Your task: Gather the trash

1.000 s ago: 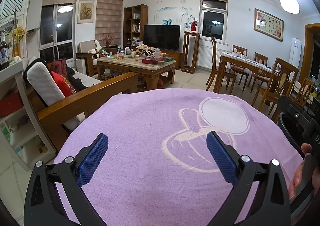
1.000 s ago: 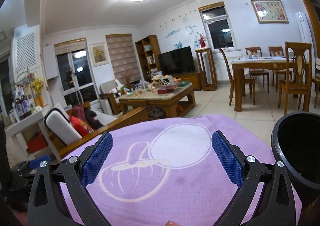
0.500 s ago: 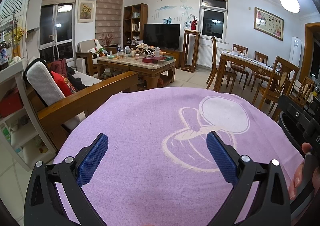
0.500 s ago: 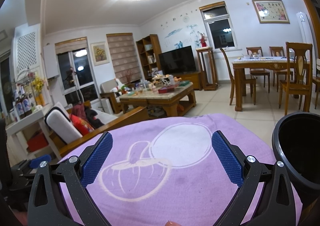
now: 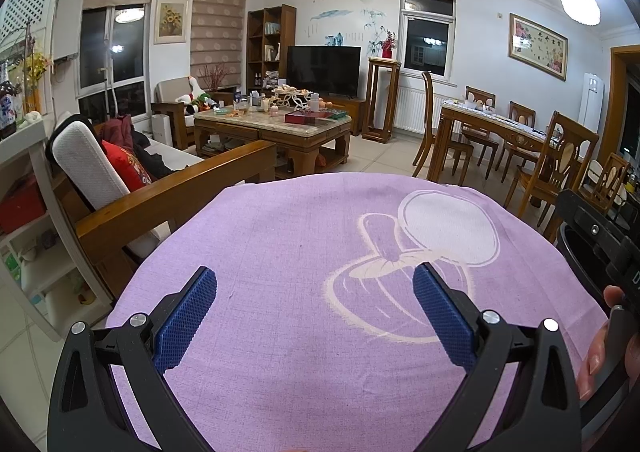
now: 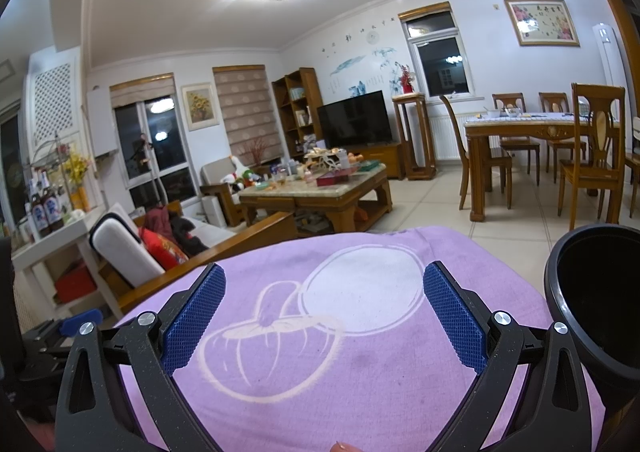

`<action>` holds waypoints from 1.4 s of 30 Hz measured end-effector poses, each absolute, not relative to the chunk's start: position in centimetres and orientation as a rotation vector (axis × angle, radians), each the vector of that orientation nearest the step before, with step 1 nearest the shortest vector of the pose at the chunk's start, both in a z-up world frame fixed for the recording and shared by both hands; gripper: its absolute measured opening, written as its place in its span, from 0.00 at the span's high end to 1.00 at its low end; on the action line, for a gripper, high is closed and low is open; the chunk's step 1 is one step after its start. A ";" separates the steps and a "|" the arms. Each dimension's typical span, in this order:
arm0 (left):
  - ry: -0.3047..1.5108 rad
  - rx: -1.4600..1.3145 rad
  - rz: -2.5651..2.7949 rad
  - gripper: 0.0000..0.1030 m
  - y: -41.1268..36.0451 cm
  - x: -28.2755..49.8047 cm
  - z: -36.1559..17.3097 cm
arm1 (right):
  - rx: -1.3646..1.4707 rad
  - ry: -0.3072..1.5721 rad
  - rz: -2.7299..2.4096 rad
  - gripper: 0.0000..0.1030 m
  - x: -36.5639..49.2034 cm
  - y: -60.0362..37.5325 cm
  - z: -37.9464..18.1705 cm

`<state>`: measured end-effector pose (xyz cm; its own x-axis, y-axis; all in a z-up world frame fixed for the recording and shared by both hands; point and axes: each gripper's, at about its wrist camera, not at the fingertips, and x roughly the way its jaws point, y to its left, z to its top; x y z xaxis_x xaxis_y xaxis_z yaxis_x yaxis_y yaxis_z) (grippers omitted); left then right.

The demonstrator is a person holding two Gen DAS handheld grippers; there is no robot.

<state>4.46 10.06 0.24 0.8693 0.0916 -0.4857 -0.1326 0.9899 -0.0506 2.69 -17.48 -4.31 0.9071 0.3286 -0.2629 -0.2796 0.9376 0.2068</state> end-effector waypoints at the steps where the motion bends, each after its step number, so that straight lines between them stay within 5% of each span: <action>1: 0.504 -0.083 0.117 0.05 10.1 4.4 0.2 | 0.167 0.299 0.315 0.05 2.7 -17.5 -4.3; 42: 0.513 -0.084 0.127 0.05 10.3 3.5 0.0 | 0.168 0.300 0.315 0.05 2.8 -17.8 -4.2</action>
<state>3.49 10.26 -0.01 0.8635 0.0998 -0.4944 -0.1417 0.9888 -0.0478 2.85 -17.77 -4.21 0.9069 0.3286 -0.2636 -0.2790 0.9373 0.2087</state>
